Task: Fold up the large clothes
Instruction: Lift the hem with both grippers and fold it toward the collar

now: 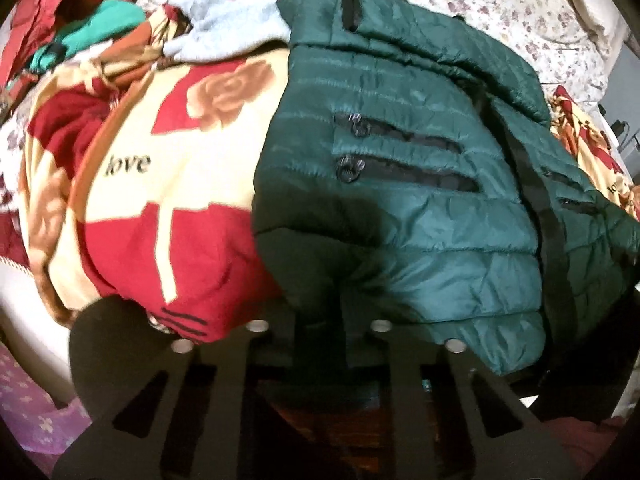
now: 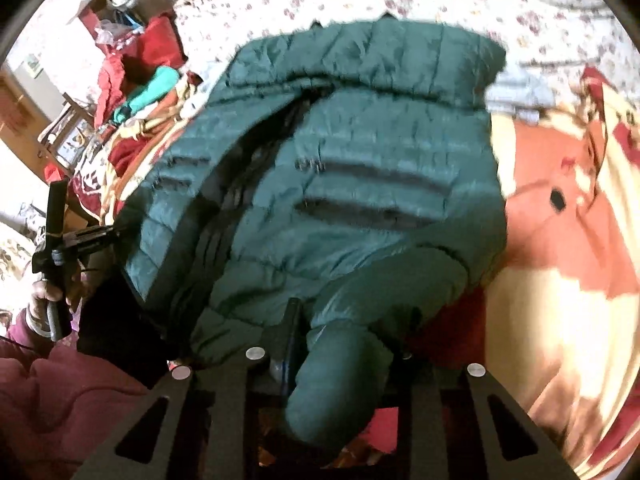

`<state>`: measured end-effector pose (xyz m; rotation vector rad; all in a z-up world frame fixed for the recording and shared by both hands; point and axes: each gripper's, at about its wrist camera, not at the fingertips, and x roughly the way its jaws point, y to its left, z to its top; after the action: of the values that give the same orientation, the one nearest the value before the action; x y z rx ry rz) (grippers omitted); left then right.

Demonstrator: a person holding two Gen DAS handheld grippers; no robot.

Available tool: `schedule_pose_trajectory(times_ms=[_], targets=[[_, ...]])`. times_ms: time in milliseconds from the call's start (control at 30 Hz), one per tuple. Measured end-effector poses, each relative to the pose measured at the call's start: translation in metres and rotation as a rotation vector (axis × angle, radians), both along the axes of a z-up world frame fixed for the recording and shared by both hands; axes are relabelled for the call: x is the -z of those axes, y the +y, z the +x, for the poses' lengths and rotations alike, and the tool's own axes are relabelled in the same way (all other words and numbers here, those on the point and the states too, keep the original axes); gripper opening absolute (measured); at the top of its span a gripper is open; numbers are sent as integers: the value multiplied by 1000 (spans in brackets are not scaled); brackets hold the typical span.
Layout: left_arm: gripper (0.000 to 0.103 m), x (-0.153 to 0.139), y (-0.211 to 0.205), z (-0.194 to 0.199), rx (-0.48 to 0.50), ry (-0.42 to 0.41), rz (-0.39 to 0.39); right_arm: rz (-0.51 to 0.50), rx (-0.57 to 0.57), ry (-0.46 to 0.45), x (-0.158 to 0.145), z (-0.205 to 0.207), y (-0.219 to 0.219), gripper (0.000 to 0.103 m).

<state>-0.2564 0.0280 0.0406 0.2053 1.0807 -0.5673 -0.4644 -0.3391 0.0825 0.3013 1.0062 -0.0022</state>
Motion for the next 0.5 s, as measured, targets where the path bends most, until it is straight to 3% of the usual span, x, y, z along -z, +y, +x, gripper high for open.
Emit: schedule_pose_trajectory(times_ms=[200, 500], targets=[[10, -35, 4, 16, -28, -15, -107, -21, 20, -110, -35, 12, -11, 24], [10, -94, -24, 52, -62, -168, -182, -31, 104, -216, -66, 54, -52, 24]])
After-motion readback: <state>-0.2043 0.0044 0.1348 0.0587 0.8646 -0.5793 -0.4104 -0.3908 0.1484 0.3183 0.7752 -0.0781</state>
